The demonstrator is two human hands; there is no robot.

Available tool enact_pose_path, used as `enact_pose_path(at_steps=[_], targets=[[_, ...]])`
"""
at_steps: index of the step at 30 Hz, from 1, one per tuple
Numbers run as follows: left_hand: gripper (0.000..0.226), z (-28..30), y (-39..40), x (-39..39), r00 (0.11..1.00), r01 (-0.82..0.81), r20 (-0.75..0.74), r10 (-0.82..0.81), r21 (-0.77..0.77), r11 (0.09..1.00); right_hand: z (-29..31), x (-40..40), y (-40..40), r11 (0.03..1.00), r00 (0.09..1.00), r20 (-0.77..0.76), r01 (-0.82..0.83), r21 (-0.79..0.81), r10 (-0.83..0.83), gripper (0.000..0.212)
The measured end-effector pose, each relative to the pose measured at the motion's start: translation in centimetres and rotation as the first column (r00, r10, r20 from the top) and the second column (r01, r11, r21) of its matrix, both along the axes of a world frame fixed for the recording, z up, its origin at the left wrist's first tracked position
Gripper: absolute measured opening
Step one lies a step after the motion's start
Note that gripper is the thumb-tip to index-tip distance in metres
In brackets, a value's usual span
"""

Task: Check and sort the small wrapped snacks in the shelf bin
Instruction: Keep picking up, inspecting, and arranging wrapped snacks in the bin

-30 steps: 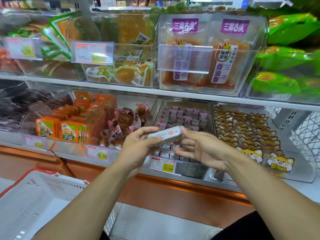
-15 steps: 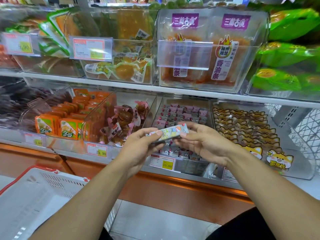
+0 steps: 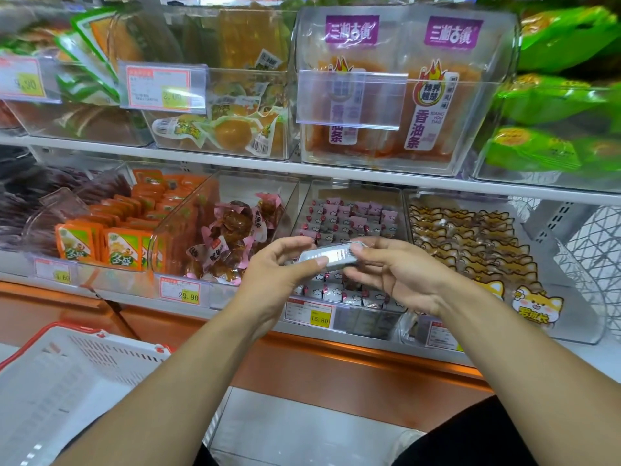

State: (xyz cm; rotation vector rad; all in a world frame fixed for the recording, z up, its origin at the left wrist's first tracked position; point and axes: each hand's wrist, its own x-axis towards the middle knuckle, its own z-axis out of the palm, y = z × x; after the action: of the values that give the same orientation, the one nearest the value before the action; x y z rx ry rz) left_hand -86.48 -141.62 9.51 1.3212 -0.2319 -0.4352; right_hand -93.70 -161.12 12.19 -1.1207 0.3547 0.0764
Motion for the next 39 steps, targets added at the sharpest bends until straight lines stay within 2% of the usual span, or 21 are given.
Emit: enact_pose_path(at_steps=[3,7,10,12,14,15,16,17,19,20,23,26,39], targets=[[0.054,0.2,-0.3,0.0,0.994,0.034,-0.096,-0.042,-0.078,0.996,-0.1,0.1,-0.4,1.000,1.000,0.013,0.010,0.008,-0.010,0.035],[0.045,0.1,-0.5,0.0,0.999,0.033,-0.007,-0.033,-0.039,0.999,-0.1,0.1,-0.8,1.000,1.000,0.027,-0.012,-0.013,0.013,0.047],[0.040,0.2,-1.3,0.0,1.000,-0.016,-0.027,0.014,-0.072,0.997,0.4,-0.1,-1.6,0.998,0.998,0.050,-0.044,-0.036,0.046,0.049],[0.041,0.2,-1.9,-0.1,0.999,-0.016,-0.047,0.012,-0.081,0.997,0.6,0.2,-2.1,0.998,0.995,0.092,0.051,-0.046,-0.047,0.045],[0.038,0.2,-2.5,-0.3,1.000,-0.005,-0.015,0.005,-0.026,1.000,0.8,0.9,-2.6,0.974,0.962,0.181,0.217,-0.065,-0.202,0.035],[0.037,0.1,-2.8,-0.4,0.999,-0.014,0.050,0.012,0.044,0.999,0.9,1.4,-2.9,0.936,0.930,0.238,0.321,-0.145,-0.282,0.031],[0.036,0.0,-3.2,-0.5,0.988,-0.036,0.151,0.016,0.132,0.991,0.8,2.0,-3.3,0.853,0.891,0.291,0.430,-0.296,-0.348,0.029],[0.033,-0.1,-3.5,-0.5,0.962,-0.064,0.273,0.000,0.226,0.972,0.7,2.8,-3.9,0.711,0.859,0.327,0.510,-0.485,-0.393,0.027],[0.029,-0.2,-4.1,-0.7,0.871,-0.110,0.480,-0.108,0.404,0.908,0.5,4.2,-4.9,0.379,0.833,0.336,0.511,-0.771,-0.440,0.020],[0.030,-0.3,-4.4,-0.7,0.815,-0.131,0.550,-0.183,0.481,0.867,0.4,4.9,-5.2,0.270,0.830,0.329,0.478,-0.836,-0.450,0.017],[0.036,-0.9,-5.0,-0.4,0.663,-0.206,0.656,-0.360,0.623,0.755,-0.2,7.1,-6.5,0.112,0.830,0.397,0.471,-0.875,-0.392,0.025],[0.036,-1.4,-5.3,0.2,0.630,-0.221,0.660,-0.410,0.658,0.720,-0.3,8.9,-7.6,-0.031,0.915,0.274,0.278,-0.960,-0.296,0.032],[0.045,-2.0,-5.1,2.1,0.637,-0.218,0.640,-0.429,0.684,0.696,0.6,9.5,-8.7,-0.104,0.979,0.012,-0.009,-0.994,-0.203,0.033]])
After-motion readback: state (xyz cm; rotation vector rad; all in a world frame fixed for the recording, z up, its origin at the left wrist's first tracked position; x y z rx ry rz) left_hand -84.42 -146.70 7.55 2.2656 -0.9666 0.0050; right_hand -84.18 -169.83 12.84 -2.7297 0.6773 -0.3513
